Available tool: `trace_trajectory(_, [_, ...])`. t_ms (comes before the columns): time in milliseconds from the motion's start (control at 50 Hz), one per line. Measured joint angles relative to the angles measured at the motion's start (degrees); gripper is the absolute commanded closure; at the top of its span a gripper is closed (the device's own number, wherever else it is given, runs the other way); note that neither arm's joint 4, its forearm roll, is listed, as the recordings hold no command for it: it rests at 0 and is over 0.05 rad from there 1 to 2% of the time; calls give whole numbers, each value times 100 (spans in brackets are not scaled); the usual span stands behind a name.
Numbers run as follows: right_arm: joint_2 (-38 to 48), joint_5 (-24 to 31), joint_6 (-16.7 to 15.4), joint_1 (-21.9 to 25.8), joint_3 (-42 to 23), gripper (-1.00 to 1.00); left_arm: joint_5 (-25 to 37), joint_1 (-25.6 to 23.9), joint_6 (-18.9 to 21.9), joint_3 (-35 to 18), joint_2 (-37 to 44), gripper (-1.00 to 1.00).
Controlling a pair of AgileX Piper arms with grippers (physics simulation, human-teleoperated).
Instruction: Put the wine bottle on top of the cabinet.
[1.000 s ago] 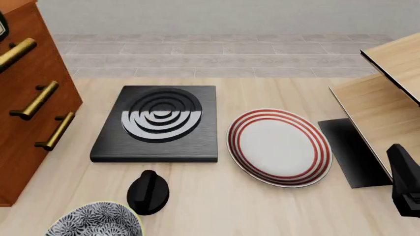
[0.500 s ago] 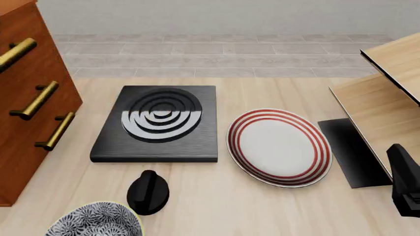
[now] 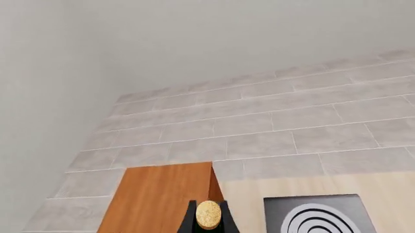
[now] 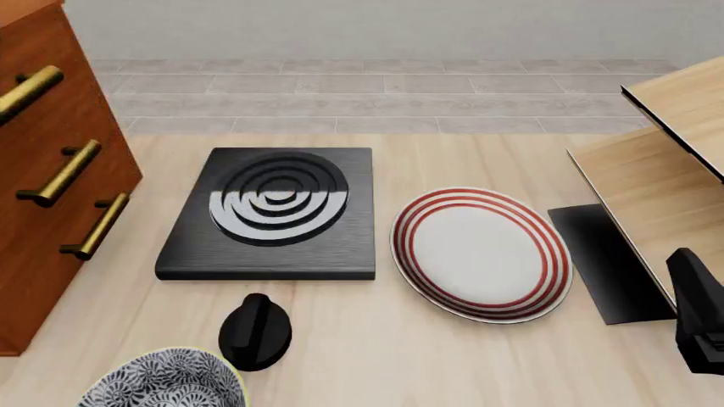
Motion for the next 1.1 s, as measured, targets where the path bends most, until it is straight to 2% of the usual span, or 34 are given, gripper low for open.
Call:
trace_trajectory(140, [0,0,0,0,0,-100,-113,271,-75,-75,199,100])
trace_trajectory(480, [0,0,0,0,0,-100,-771,821,-302,419,356,100])
trace_trajectory(840, [0,0,0,0,0,-100,-1010,1405,-176,192,1044,100])
trace_trajectory(1100, [0,0,0,0,0,-100,-1543,1520,-238,856,831,100])
